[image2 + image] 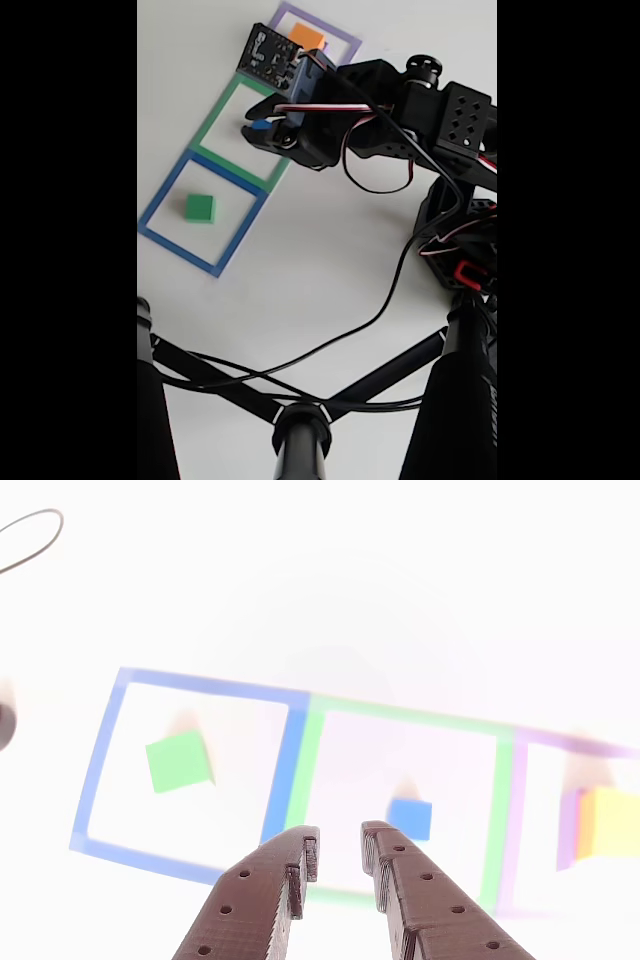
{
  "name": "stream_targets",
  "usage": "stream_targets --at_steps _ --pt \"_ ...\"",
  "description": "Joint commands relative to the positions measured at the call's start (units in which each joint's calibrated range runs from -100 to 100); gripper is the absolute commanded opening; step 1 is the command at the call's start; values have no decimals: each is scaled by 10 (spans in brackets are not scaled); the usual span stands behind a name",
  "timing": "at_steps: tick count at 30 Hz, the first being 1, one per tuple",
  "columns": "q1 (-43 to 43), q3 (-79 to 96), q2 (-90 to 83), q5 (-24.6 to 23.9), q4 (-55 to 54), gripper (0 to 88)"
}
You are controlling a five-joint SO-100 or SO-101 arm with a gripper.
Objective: Tower of hanoi
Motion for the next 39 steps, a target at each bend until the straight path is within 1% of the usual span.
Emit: stream_targets --at_steps 1,4,9,12,15,23,30,35,39 --pt "42 -170 -18 0 181 2" --pt "60 -248 -15 0 263 2" --pt "80 -319 -14 0 340 2" --pt "87 -299 -23 0 348 13" --pt "93 -236 -45 0 319 43" --pt "132 9 -110 0 133 181" --pt "165 244 -154 0 -85 301" --pt "172 372 -147 0 -255 345" --pt "173 458 -105 0 -419 359"
